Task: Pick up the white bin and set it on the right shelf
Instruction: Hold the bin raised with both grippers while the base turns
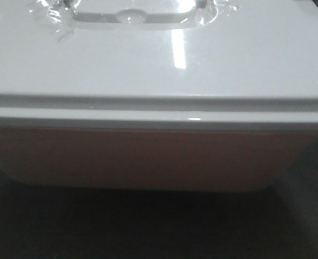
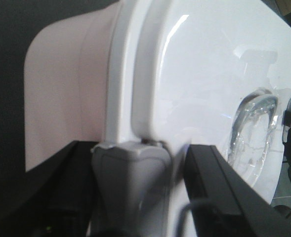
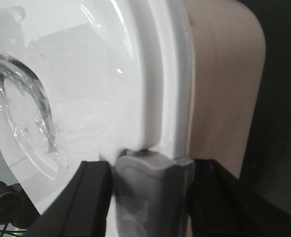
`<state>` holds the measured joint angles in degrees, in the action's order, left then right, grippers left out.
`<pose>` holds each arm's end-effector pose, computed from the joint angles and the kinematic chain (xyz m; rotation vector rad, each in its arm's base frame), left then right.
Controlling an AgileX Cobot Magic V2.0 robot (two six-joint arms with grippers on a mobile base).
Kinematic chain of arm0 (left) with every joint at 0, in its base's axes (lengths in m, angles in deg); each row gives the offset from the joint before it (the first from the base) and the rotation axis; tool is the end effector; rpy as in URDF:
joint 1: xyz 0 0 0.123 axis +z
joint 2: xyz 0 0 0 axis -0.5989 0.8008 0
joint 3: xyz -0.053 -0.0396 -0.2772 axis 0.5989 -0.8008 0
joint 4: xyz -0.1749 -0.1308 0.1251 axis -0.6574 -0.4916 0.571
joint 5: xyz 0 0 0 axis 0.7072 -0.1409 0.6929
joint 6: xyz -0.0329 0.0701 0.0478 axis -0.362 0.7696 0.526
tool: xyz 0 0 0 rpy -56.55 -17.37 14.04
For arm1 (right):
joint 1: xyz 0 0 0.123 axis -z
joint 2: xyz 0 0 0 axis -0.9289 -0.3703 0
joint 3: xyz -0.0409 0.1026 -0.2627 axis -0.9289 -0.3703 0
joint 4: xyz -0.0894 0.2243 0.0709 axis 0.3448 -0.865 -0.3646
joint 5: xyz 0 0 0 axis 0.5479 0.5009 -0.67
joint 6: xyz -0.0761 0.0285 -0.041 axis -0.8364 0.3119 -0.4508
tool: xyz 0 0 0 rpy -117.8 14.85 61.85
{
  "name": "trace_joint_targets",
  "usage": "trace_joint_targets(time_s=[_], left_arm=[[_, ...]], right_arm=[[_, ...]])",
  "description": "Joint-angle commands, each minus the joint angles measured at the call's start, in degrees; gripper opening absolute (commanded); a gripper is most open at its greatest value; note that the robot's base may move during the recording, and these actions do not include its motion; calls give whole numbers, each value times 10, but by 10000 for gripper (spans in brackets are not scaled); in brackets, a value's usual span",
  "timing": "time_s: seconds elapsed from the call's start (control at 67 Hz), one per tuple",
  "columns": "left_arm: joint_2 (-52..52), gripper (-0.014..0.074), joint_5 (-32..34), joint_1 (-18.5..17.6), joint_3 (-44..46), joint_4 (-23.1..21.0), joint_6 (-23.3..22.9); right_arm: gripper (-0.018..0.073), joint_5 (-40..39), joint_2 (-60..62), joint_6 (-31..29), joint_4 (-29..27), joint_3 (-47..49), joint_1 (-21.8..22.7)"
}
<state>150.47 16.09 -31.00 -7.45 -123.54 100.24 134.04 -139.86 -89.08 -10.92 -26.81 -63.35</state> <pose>0.2074 -0.0545 0.3217 0.2839 2.2438 -1.1349 0.2001 0.0535 0.3315 -0.2005 2.3917 1.0962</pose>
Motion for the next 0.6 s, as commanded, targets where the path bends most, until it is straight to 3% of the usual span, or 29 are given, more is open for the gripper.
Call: trace_joint_targets(time_s=[0.0,0.582], left_arm=[[-35,253,-51,-7,15,-75,-8],[-180,253,-69,-7,15,-72,-22]], right_arm=[[387,71,31,-7,-94,15,-3],[387,43,137,-15,-105,15,-3]])
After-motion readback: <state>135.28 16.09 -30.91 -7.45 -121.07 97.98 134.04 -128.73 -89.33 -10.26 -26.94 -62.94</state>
